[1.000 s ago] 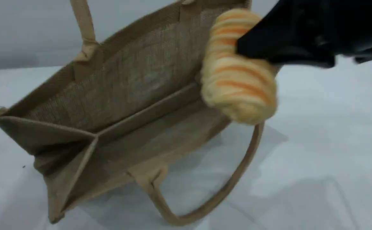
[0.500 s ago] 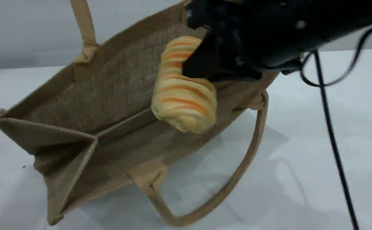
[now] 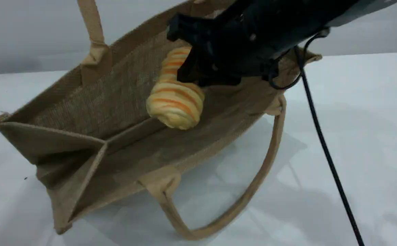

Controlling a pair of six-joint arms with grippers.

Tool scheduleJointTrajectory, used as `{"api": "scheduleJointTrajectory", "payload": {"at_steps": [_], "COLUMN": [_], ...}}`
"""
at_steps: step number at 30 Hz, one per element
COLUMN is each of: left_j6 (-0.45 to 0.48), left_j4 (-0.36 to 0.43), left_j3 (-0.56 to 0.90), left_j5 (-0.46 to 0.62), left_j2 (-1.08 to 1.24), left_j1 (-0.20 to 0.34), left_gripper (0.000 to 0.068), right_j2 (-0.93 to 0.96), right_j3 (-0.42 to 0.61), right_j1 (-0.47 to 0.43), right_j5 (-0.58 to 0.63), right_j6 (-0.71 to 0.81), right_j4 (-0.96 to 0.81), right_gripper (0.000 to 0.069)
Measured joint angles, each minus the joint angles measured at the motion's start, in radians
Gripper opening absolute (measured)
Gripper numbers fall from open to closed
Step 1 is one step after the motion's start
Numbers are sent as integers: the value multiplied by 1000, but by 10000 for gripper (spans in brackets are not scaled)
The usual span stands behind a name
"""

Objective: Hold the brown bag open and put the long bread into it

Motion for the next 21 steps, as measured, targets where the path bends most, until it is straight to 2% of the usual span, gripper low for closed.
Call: {"api": "scheduleJointTrajectory", "payload": {"at_steps": [5,9,12,17,21], "left_j6": [-1,-1,0,0,0], "left_j4": [0,0,0,0,0], "left_j3": [0,0,0,0,0], "left_j5": [0,0,0,0,0], "left_j2": [0,0,0,0,0], "left_j1": [0,0,0,0,0], "left_gripper": [87,87,87,87,87], "right_j2": [46,45,45,43,16], "right_j3": [-32,-43,-52,-52,-51], "right_j1": [0,0,0,0,-1], "right_j5": [-36,-21,-4,31,78], "right_j6": [-22,-83,-127,-172,-169], "right_j4": [0,0,-1,-1,-3], "right_gripper": [59,98,181,359,420]}}
